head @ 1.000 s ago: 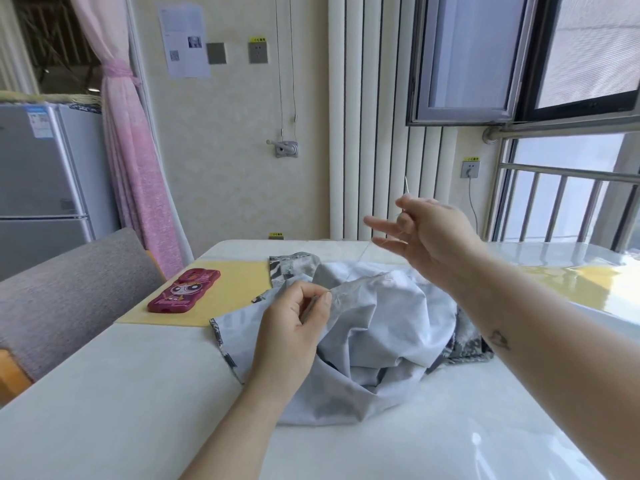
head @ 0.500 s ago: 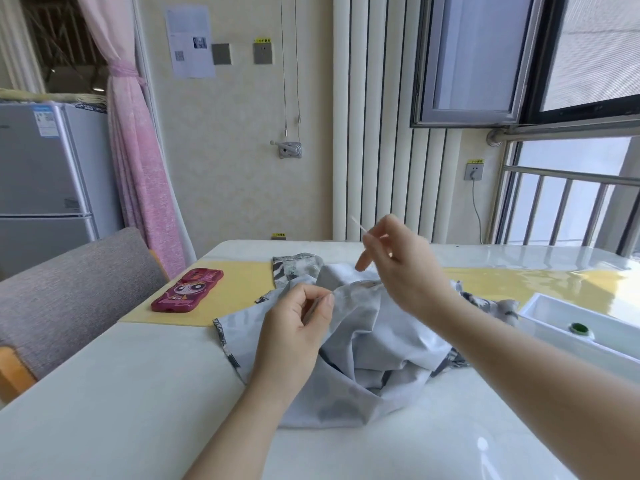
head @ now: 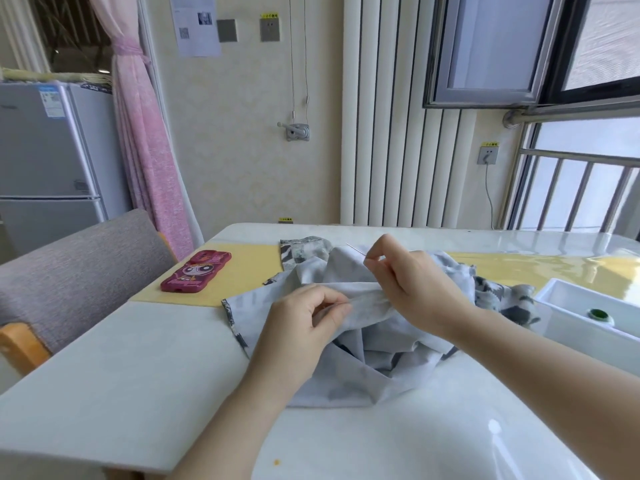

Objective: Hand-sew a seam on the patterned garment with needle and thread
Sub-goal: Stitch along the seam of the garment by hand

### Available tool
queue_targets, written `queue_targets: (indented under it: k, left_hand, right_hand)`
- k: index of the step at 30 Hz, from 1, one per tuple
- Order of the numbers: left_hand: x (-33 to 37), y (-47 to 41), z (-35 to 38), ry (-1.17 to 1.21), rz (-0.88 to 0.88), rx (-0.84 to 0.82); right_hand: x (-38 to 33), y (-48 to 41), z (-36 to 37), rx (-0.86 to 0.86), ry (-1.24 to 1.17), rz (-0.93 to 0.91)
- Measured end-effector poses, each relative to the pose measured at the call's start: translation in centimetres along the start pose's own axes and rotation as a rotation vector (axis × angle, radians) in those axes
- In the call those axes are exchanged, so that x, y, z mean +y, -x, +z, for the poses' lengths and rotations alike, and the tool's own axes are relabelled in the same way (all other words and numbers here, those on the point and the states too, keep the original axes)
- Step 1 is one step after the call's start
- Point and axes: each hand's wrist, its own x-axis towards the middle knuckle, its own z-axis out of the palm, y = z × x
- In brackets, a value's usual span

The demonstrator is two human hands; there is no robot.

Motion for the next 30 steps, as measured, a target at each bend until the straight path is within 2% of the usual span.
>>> queue_targets:
  k: [3, 6, 10, 15, 20, 30]
  left_hand:
    - [-0.3, 0.3, 0.0, -0.04, 0.026, -0.031]
    - [-0.4, 0.4, 0.2, -0.053, 0.034, -0.04]
    - [-0.5, 0.3, 0.2, -0.024, 0.007, -0.036]
    - [-0.1, 0.4, 0.2, 0.06, -0.091, -0.071]
    - [-0.3, 0.3, 0.1, 0.127, -0.165, -0.072]
    - [-0.6, 0.2, 0.1, 0.211, -0.195, -0.088]
  right_hand:
    - [0.2, 0.7, -0.3, -0.058, -0.018, -0.004]
    - [0.0, 0.8, -1.2, -0.21, -0.058, 0.036]
    - [0.1, -0.4, -2.9, -0.411, 0.07, 0.046]
    - [-0.4, -1.3, -3.7, -0.536, 0.193, 0.051]
    - [-0.9, -1.7, -3.8, -0.543, 0.254, 0.039]
    - [-1.5, -1.9, -3.9, -0.556, 0.223, 0.013]
